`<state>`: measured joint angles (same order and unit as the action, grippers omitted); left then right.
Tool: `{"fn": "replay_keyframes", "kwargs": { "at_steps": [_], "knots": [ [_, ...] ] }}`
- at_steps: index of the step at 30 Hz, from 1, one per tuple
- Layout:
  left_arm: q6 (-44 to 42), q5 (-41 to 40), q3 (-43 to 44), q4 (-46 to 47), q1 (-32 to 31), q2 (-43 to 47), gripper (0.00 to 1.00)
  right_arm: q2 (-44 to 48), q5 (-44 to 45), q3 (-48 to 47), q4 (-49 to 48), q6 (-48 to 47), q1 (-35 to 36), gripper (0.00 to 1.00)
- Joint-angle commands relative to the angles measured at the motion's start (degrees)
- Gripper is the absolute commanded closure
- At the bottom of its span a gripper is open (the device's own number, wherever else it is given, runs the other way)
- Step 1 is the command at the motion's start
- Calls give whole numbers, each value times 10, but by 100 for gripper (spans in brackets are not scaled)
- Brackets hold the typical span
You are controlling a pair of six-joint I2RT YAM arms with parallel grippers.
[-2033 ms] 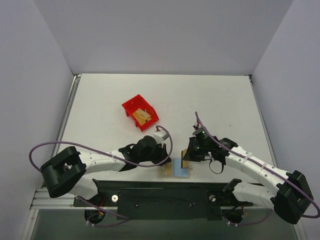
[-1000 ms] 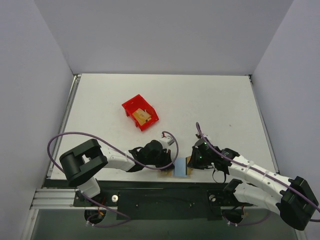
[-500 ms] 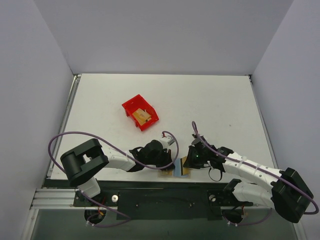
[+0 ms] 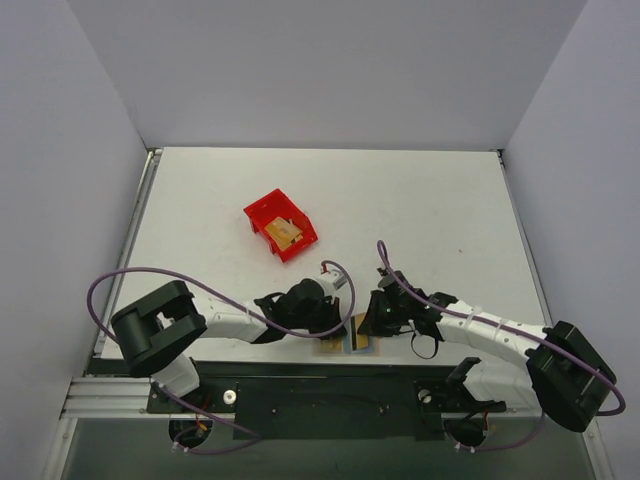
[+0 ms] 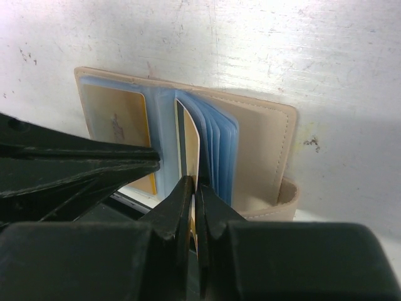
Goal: Put the credit cards into the card holder
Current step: Insert the credit card into the card holder.
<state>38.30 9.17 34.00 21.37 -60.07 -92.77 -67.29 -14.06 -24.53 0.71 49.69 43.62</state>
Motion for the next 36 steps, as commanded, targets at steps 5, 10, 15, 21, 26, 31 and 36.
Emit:
{"fn": "replay_keyframes", "kwargs": {
  "at_steps": [5, 10, 15, 21, 26, 31, 36],
  "knots": [
    [-22, -29, 49, -55, -3, 79, 100, -36, 15, 35, 21, 2, 9, 100],
    [-27, -21, 56, -48, -3, 57, 100, -45, 11, 40, 9, 6, 9, 100],
    [-20, -2, 48, -13, -3, 13, 100, -44, 10, 40, 8, 5, 8, 100],
    [-18, -6, 35, -18, -3, -1, 100, -45, 12, 41, 8, 6, 7, 100],
    [-24, -14, 30, -45, -3, 3, 100, -44, 15, 40, 10, 6, 8, 100],
    [-31, -25, 21, -69, -3, 10, 100, -39, 22, 38, 17, 7, 6, 100],
    [-33, -28, 16, -81, -3, 1, 100, -26, 26, 34, 27, 3, 7, 100]
  ]
}}
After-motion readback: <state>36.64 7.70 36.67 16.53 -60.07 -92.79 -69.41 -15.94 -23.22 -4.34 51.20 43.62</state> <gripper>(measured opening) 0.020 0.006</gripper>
